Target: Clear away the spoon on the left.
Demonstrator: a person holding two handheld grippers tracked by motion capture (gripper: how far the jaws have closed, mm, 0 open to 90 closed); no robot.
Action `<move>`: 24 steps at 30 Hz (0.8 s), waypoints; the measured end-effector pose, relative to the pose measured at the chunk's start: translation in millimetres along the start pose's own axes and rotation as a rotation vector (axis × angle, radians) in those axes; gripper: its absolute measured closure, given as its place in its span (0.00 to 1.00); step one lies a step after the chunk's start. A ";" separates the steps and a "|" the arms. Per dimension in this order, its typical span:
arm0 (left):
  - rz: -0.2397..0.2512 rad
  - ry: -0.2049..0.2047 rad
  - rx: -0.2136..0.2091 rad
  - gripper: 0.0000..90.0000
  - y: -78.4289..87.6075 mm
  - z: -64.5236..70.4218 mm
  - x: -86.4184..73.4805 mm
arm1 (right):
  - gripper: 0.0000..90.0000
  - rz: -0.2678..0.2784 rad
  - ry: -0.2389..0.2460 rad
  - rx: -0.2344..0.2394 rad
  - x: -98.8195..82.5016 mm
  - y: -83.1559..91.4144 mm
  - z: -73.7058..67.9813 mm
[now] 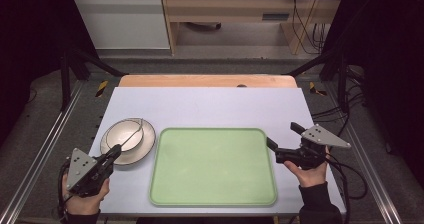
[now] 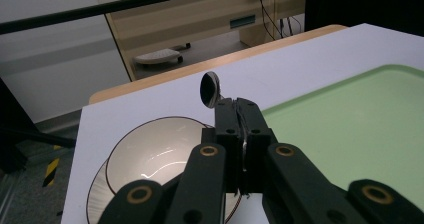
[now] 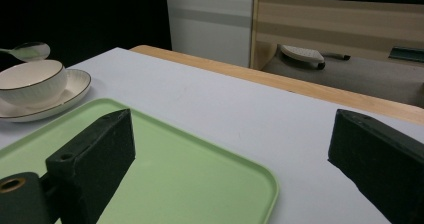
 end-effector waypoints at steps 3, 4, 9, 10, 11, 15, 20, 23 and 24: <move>-0.012 -0.027 -0.012 0.98 -2.8 8.3 0.2 | 0.05 -0.004 0.003 0.000 -0.5 0.2 -0.1; -0.016 -0.038 -0.015 0.98 -4.3 11.1 0.1 | 0.05 -0.001 0.001 0.002 -0.2 0.2 -0.4; -0.035 -0.073 -0.034 0.98 -12.4 23.9 -1.3 | 0.05 0.003 -0.002 0.003 0.5 1.4 0.3; -0.042 -0.077 -0.038 0.98 -14.1 26.1 -1.8 | 0.05 0.004 -0.001 0.004 0.5 2.0 0.7; -0.046 -0.082 -0.042 0.98 -15.7 28.5 -2.5 | 0.05 0.005 -0.004 0.003 0.6 2.4 0.7; -0.074 -0.122 -0.051 0.98 -22.4 38.5 -7.6 | 0.05 0.008 -0.003 0.006 1.0 3.4 0.8; -0.103 -0.163 -0.066 0.98 -31.0 47.9 -11.7 | 0.05 0.003 0.000 0.005 0.6 2.1 0.6; -0.121 -0.185 -0.071 0.98 -36.1 52.9 -14.6 | 0.05 0.000 0.002 0.002 0.2 2.2 0.8; -0.126 -0.195 -0.068 0.98 -37.9 54.7 -15.9 | 0.05 0.000 0.003 0.002 0.3 2.3 0.7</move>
Point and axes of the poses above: each handheld gripper's, and its own axes: y roughly backward along the jaws, x roughly out of its top, z roughly to its right, the point moved 4 cm from there along -y, roughly forward along the jaws, and after that the axes turned 10 degrees about y, right-handed, at the moved point
